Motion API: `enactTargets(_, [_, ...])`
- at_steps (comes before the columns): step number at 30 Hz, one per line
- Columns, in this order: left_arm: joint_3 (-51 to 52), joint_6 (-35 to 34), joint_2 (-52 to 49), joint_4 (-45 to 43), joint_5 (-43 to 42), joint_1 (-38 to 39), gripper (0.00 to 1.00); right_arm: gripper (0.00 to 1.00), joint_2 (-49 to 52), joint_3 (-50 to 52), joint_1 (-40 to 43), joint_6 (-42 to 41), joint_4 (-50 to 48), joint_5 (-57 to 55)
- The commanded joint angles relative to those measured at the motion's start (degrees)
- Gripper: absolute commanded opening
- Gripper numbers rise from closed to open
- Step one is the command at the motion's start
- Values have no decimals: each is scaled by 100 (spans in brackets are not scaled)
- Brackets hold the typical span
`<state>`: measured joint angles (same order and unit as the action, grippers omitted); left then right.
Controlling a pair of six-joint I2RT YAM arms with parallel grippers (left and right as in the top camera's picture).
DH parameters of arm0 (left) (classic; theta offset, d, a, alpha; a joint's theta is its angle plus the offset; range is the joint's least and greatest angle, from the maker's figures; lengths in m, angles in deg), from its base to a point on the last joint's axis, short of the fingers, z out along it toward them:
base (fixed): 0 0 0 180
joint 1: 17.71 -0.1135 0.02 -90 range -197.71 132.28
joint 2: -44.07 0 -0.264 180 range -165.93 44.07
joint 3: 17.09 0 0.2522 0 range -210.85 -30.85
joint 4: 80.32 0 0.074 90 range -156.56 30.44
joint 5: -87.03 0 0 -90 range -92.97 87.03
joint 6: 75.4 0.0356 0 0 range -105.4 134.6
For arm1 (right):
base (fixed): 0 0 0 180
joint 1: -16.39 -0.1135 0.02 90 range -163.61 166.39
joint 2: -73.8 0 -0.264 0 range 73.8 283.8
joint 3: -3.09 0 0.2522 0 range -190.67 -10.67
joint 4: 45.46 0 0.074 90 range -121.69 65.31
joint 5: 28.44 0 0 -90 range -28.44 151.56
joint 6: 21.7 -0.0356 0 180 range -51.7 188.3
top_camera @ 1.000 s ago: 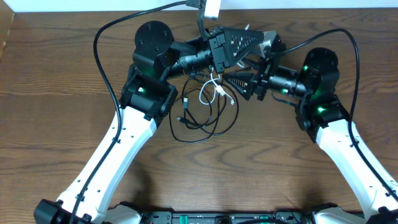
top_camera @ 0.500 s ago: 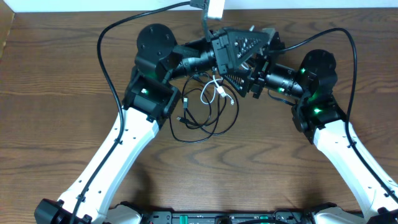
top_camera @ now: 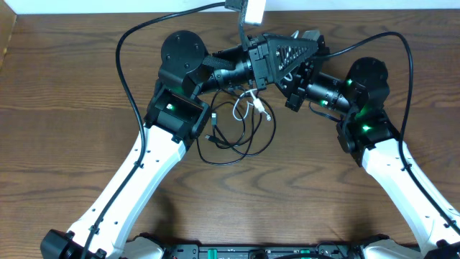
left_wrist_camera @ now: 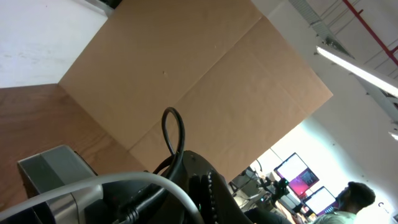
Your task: Untangle cables
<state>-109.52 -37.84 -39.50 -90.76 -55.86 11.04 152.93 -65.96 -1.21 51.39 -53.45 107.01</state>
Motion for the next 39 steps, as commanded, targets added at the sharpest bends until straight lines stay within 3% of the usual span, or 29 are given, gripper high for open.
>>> enactTargets(1, [-48,269,39,63,-111,-42,8,1,-4,-9,-44,20,144,-37])
enactTargets(7, [-48,286,39,116,-111,-46,8,1,-4,-9,-44,22,452,-50])
enactTargets(8, [-48,286,39,116,-111,-44,8,7,-4,-9,-44,20,461,-37])
enactTargets(10, [-48,286,39,111,-111,-44,8,33,-4,-9,-57,20,457,15])
enactTargets(15, [-48,284,39,-72,-109,-44,8,37,-4,-9,-76,20,459,63])
enactTargets(18, [-48,286,39,-192,-92,-44,8,49,-4,-9,-118,20,457,299])
enactTargets(23, [-48,291,39,-188,-66,-44,8,56,-4,-9,-129,24,461,654])
enactTargets(27, [-48,332,39,-186,-66,-44,8,69,-4,-9,-122,26,455,1001])
enactTargets(39, [-48,258,39,-188,-68,-31,8,70,-2,-9,-125,24,-120,503])
